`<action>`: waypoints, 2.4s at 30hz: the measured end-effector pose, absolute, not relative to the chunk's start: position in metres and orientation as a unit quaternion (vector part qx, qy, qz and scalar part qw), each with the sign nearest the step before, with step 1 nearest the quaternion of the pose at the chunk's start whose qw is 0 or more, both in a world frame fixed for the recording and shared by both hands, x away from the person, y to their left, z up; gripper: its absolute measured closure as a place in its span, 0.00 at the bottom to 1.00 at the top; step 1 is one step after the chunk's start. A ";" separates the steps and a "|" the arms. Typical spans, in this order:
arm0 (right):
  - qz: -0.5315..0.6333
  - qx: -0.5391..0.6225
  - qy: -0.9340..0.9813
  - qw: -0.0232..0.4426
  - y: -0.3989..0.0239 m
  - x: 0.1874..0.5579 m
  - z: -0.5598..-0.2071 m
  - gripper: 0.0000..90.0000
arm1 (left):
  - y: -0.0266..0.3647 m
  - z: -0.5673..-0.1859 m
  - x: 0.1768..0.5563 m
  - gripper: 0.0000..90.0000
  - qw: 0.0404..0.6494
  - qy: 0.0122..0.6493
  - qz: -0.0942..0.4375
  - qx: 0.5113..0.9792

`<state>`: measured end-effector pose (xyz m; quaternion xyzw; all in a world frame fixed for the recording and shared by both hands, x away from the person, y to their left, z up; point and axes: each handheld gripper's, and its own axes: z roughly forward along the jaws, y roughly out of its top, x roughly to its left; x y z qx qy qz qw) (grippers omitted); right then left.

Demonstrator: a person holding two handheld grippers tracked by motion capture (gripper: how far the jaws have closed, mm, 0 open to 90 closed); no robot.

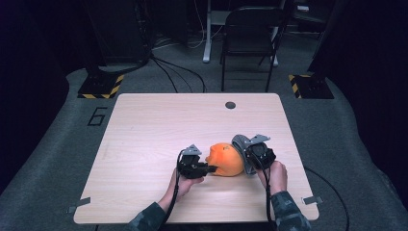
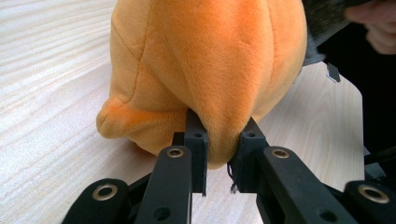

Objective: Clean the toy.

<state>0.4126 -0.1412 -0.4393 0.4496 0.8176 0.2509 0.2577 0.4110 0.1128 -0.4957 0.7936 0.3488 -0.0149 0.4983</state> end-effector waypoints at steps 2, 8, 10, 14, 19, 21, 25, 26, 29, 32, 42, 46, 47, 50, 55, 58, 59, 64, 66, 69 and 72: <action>0.246 0.451 0.818 0.256 -0.146 0.418 -0.447 0.85 | 0.113 -0.496 0.411 0.88 0.499 0.349 -0.015 0.793; 0.227 0.470 0.823 0.227 -0.154 0.429 -0.470 0.85 | 0.112 -0.496 0.411 0.88 0.495 0.346 -0.012 0.797; 0.216 0.474 0.825 0.217 -0.155 0.431 -0.476 0.84 | 0.112 -0.496 0.410 0.88 0.495 0.347 -0.012 0.797; 0.217 0.472 0.824 0.226 -0.164 0.431 -0.466 0.84 | 0.113 -0.495 0.410 0.88 0.493 0.351 -0.012 0.796; 0.301 0.455 0.802 0.245 -0.158 0.403 -0.404 0.84 | 0.112 -0.495 0.410 0.87 0.489 0.350 -0.010 0.799; 0.332 0.417 0.808 0.253 -0.142 0.388 -0.385 0.84 | 0.112 -0.494 0.411 0.87 0.486 0.347 -0.009 0.802; 0.326 0.355 0.839 0.253 -0.100 0.369 -0.386 0.84 | 0.111 -0.494 0.410 0.87 0.486 0.348 -0.005 0.801; 0.318 0.346 0.847 0.250 -0.092 0.369 -0.392 0.84 | 0.111 -0.494 0.410 0.87 0.485 0.347 -0.005 0.803; 0.296 0.338 0.854 0.263 -0.084 0.374 -0.410 0.84 | 0.112 -0.496 0.410 0.87 0.484 0.351 -0.007 0.802; 0.301 0.345 0.852 0.252 -0.090 0.378 -0.408 0.84 | 0.112 -0.496 0.411 0.87 0.482 0.345 -0.005 0.805; 0.304 0.363 0.846 0.243 -0.112 0.386 -0.411 0.84 | 0.110 -0.495 0.410 0.87 0.485 0.346 -0.007 0.803; 0.302 0.385 0.838 0.241 -0.123 0.392 -0.415 0.84 | 0.110 -0.495 0.410 0.87 0.485 0.348 -0.008 0.802; 0.301 0.393 0.835 0.241 -0.127 0.393 -0.417 0.84 | 0.110 -0.495 0.410 0.87 0.486 0.346 -0.006 0.803; 0.293 0.413 0.828 0.242 -0.137 0.399 -0.424 0.84 | 0.110 -0.495 0.410 0.87 0.487 0.346 -0.006 0.802; 0.274 0.442 0.820 0.237 -0.151 0.410 -0.439 0.84 | 0.110 -0.495 0.410 0.87 0.489 0.345 -0.009 0.801; 0.257 0.454 0.820 0.235 -0.158 0.415 -0.451 0.84 | 0.109 -0.495 0.409 0.87 0.488 0.345 -0.006 0.802; 0.253 0.460 0.819 0.232 -0.159 0.417 -0.455 0.85 | 0.109 -0.495 0.409 0.87 0.489 0.346 -0.005 0.801; 0.232 0.474 0.822 0.213 -0.164 0.427 -0.474 0.85 | 0.110 -0.496 0.410 0.87 0.491 0.347 -0.008 0.799; 0.223 0.474 0.825 0.211 -0.165 0.430 -0.482 0.85 | 0.110 -0.495 0.410 0.87 0.490 0.347 -0.007 0.799; 0.214 0.479 0.826 0.205 -0.167 0.432 -0.485 0.85 | 0.109 -0.495 0.409 0.87 0.492 0.347 -0.006 0.798; 0.220 0.482 0.821 0.212 -0.171 0.432 -0.478 0.85 | 0.110 -0.495 0.409 0.87 0.491 0.349 -0.006 0.798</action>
